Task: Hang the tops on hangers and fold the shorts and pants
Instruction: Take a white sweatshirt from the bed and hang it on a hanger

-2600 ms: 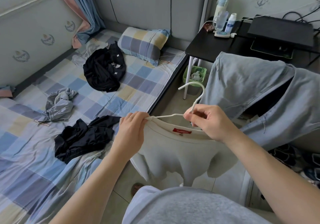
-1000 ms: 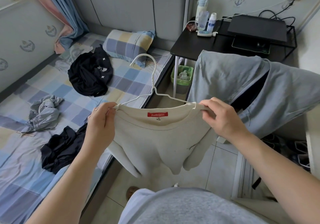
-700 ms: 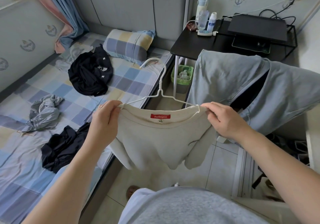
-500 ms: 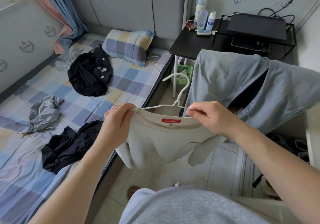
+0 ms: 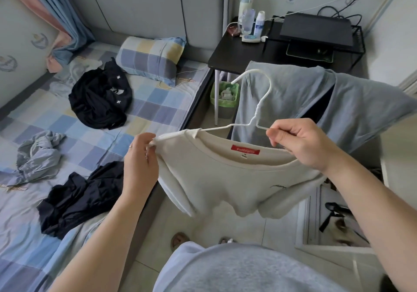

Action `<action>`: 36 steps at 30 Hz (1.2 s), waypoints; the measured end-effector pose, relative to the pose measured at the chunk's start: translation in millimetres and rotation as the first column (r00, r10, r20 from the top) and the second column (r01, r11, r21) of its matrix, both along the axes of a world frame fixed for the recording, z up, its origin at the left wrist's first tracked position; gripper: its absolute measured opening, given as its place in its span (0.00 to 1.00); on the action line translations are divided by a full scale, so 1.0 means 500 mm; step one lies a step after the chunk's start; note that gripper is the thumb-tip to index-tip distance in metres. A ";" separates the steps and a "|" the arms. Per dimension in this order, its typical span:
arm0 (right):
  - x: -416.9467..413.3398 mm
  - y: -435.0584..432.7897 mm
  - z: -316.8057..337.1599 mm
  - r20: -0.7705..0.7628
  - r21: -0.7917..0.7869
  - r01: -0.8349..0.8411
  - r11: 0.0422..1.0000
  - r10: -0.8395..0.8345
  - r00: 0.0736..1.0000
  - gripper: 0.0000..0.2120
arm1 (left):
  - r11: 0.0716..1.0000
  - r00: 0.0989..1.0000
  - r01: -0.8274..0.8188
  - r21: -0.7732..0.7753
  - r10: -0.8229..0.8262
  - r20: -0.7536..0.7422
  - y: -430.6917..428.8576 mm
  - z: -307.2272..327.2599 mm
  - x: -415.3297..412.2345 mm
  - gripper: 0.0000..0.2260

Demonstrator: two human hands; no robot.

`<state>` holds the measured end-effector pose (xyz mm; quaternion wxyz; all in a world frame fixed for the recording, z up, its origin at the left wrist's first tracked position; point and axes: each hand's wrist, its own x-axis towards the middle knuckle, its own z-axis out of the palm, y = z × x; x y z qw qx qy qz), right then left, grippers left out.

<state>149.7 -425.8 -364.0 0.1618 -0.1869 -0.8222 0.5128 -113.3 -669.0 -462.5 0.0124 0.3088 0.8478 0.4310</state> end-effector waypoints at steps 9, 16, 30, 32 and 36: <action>0.075 -0.025 -0.014 0.121 -0.076 0.150 0.986 -0.140 0.983 0.18 | 0.922 0.907 0.365 -0.133 -0.384 -0.173 0.132 0.050 -0.009 0.20; 0.117 -0.078 -0.041 0.177 -0.021 0.412 0.911 -0.402 0.898 0.17 | 0.605 0.607 0.776 -0.177 -0.793 -0.049 0.256 0.047 0.030 0.10; 0.262 -0.226 -0.033 0.275 0.157 0.788 0.595 -0.793 0.544 0.06 | 0.331 0.331 0.943 -0.027 -0.926 0.180 0.427 0.073 0.180 0.07; 0.316 -0.258 -0.023 0.398 0.163 0.802 0.575 -0.782 0.479 0.12 | 0.295 0.288 0.955 0.018 -0.942 0.170 0.464 0.095 0.199 0.08; 0.359 -0.307 -0.006 0.424 0.264 0.828 0.495 -0.831 0.361 0.21 | 0.205 0.195 0.977 0.054 -0.969 0.150 0.556 0.140 0.262 0.07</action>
